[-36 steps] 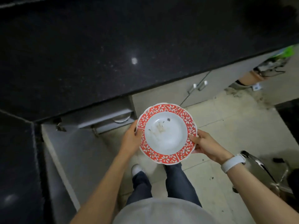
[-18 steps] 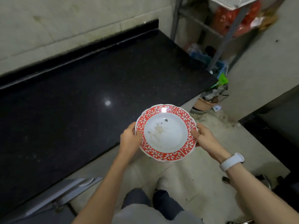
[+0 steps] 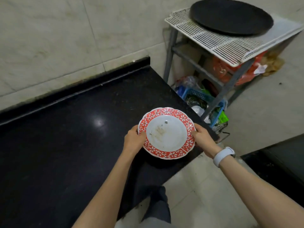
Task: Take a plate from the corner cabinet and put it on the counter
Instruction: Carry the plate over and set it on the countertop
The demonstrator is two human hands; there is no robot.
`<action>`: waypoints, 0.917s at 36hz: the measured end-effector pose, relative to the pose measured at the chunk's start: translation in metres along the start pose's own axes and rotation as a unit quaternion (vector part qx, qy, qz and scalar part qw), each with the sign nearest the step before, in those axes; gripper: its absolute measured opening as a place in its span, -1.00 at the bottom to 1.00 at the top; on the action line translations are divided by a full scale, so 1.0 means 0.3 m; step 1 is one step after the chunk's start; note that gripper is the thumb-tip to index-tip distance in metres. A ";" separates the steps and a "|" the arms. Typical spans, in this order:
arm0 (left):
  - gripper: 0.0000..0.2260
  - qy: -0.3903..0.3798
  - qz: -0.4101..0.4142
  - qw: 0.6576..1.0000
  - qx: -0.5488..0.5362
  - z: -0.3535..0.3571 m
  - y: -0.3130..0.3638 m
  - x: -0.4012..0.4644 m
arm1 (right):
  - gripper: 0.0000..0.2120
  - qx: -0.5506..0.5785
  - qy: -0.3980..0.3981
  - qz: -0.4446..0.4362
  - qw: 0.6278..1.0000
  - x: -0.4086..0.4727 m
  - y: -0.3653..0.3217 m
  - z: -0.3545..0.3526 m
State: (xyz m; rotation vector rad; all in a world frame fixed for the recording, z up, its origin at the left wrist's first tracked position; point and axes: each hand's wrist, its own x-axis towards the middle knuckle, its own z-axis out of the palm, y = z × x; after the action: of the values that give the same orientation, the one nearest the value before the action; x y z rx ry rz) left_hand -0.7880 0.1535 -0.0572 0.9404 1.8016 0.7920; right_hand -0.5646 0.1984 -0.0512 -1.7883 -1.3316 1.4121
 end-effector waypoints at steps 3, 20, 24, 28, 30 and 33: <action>-0.70 0.001 -0.007 1.000 -0.005 0.003 0.052 0.153 | -0.74 -0.004 -0.013 0.014 1.000 0.153 -0.077 0.021; -0.44 0.048 -0.023 0.998 -0.019 0.000 0.226 0.776 | -0.64 0.022 -0.048 -0.004 0.999 0.768 -0.358 0.153; -0.31 0.057 -0.032 0.998 -0.023 -0.009 0.260 0.867 | -0.64 0.024 -0.051 -0.014 0.998 0.869 -0.400 0.191; -0.24 0.079 -0.032 0.996 -0.025 -0.008 0.282 0.929 | -0.68 0.020 -0.057 -0.027 0.998 0.939 -0.434 0.229; -0.23 0.092 -0.031 0.995 -0.024 -0.009 0.287 0.953 | -0.70 0.029 -0.052 -0.050 0.997 0.948 -0.470 0.246; -0.23 0.110 -0.022 0.994 -0.018 -0.013 0.294 0.976 | -0.71 0.007 -0.034 -0.074 0.997 0.978 -0.493 0.268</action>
State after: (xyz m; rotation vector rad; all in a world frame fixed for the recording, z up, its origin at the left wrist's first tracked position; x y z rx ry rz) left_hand -0.8505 0.4483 -0.1091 0.8129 1.9825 0.9266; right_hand -0.6999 0.5065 -0.0836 -1.6094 -1.4550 1.4084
